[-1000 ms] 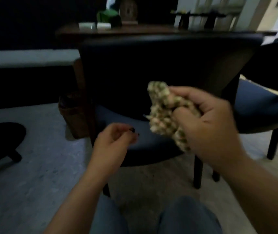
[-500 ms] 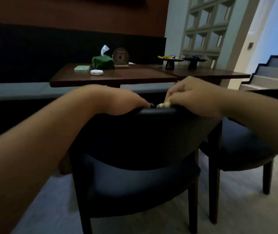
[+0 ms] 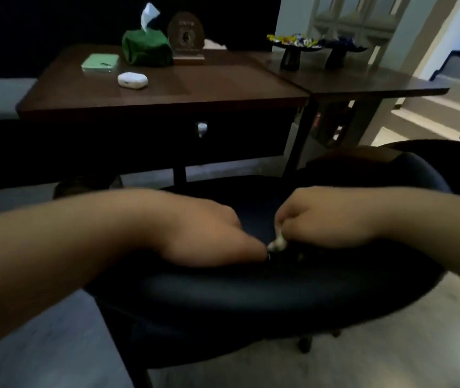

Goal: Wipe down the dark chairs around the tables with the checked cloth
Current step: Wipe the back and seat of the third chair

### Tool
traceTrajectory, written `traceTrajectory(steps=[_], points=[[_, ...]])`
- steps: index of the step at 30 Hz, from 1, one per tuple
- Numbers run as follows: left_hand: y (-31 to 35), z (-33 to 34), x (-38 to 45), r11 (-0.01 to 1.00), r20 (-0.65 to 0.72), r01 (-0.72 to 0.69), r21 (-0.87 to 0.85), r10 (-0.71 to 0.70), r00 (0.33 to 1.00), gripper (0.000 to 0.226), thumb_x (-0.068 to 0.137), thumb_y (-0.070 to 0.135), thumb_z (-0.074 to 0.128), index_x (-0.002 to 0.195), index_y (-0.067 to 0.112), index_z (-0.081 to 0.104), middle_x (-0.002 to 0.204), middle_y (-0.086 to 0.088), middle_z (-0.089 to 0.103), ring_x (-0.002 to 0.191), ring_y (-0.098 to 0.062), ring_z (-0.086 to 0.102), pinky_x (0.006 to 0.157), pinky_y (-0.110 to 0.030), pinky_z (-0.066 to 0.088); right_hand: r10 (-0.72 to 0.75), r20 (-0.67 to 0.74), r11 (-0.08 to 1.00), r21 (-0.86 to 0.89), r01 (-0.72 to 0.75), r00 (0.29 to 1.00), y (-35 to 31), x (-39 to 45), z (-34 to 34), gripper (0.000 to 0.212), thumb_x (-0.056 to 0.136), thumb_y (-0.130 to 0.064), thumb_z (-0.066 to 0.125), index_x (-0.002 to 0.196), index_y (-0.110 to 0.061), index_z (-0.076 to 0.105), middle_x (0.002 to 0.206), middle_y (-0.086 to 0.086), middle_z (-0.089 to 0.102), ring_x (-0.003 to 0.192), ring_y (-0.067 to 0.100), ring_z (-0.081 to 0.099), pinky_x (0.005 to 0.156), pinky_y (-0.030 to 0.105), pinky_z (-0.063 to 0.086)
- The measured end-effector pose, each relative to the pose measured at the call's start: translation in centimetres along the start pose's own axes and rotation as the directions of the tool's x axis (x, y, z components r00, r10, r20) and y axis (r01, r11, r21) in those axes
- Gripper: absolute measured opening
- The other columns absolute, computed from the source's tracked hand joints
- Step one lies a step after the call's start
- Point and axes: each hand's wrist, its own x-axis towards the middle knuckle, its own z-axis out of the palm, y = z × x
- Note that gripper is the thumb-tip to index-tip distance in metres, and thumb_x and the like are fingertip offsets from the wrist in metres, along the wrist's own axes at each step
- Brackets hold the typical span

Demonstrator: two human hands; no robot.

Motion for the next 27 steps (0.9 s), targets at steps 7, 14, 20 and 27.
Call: traceTrajectory(steps=[7,14,20,27], points=[[-0.3,0.2,-1.1,0.978,-0.014,0.09,-0.188,-0.095,0.995,0.04,0.088,0.051,0.054,0.092,0.017,0.074,0.095,0.0,0.07,0.088,-0.017,0.064,0.083,-0.035,0.054,0.042,0.009,0.995,0.093,-0.042,0.999,0.3,-0.3,-0.4,0.021,0.087,-0.028,0.053,0.08,-0.015,0.068,0.084,0.003,0.067,0.081,0.02,0.063,0.077,0.035,0.054],[-0.9,-0.2,-1.5,0.85,-0.08,0.308,-0.427,-0.374,0.924,0.045,0.08,0.046,0.053,0.105,0.01,0.061,0.11,-0.013,0.064,0.098,-0.031,0.061,0.084,-0.037,0.053,0.085,-0.019,0.988,0.13,-0.082,0.996,0.5,-0.9,-0.7,0.014,0.077,-0.031,0.059,0.089,-0.024,0.062,0.089,-0.002,0.061,0.083,0.024,0.061,0.072,0.037,0.054],[0.0,-0.8,-1.5,0.873,-0.129,0.339,-0.35,-0.403,0.906,0.055,0.093,0.038,0.05,0.139,0.014,0.032,0.114,-0.016,0.062,0.103,-0.036,0.06,0.08,-0.039,0.05,0.076,-0.117,0.971,0.235,-0.047,0.99,1.1,-0.6,-0.4,0.022,0.081,-0.016,0.058,0.102,-0.018,0.05,0.099,0.002,0.056,0.086,0.026,0.057,0.066,0.035,0.049],[-1.3,0.6,-0.1,0.85,-0.019,0.364,-0.38,-0.401,0.916,0.051,0.09,0.04,0.054,0.135,0.02,0.041,0.109,-0.009,0.065,0.096,-0.03,0.064,0.082,-0.042,0.055,0.257,-0.161,0.8,0.589,-0.116,0.953,2.3,0.9,0.0,0.014,0.084,-0.023,0.061,0.078,-0.025,0.049,0.079,0.0,0.061,0.069,0.018,0.061,0.061,0.029,0.052]])
